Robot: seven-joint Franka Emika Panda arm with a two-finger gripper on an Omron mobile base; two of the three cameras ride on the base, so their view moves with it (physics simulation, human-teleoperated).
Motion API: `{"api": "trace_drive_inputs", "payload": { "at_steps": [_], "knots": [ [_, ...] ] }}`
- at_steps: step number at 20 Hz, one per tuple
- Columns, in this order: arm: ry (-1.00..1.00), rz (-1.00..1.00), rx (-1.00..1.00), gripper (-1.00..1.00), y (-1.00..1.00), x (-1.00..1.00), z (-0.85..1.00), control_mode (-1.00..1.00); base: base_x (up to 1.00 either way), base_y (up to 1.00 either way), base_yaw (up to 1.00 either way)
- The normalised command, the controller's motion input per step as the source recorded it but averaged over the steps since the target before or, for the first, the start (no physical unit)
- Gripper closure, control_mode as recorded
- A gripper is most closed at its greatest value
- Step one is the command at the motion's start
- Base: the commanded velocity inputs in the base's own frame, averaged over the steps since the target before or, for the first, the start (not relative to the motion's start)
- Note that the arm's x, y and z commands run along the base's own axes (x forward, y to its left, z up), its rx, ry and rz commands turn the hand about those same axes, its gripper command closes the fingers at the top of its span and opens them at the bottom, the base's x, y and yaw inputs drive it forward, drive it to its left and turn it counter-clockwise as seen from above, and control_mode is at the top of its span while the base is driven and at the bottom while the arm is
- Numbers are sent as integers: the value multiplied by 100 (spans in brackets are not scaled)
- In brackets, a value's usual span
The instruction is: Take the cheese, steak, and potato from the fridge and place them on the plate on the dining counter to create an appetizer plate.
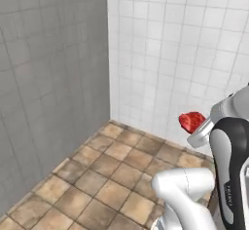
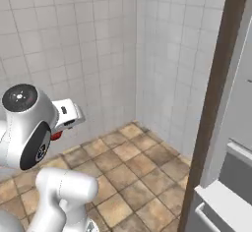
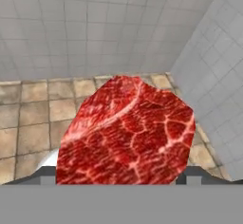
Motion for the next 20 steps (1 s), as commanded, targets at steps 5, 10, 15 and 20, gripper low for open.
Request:
{"api": "trace_drive_inputs", "payload": {
  "at_steps": [5, 10, 15, 20],
  "knots": [
    [0, 0, 0, 100, 0, 0, 0, 100, -28, 1, 90],
    [0, 0, 0, 100, 0, 0, 0, 100, -23, 7, 91],
    [0, 0, 0, 100, 0, 0, 0, 100, 1, 10, 88],
    [0, 0, 0, 100, 0, 0, 0, 100, 17, 18, 83]
  ]
}}
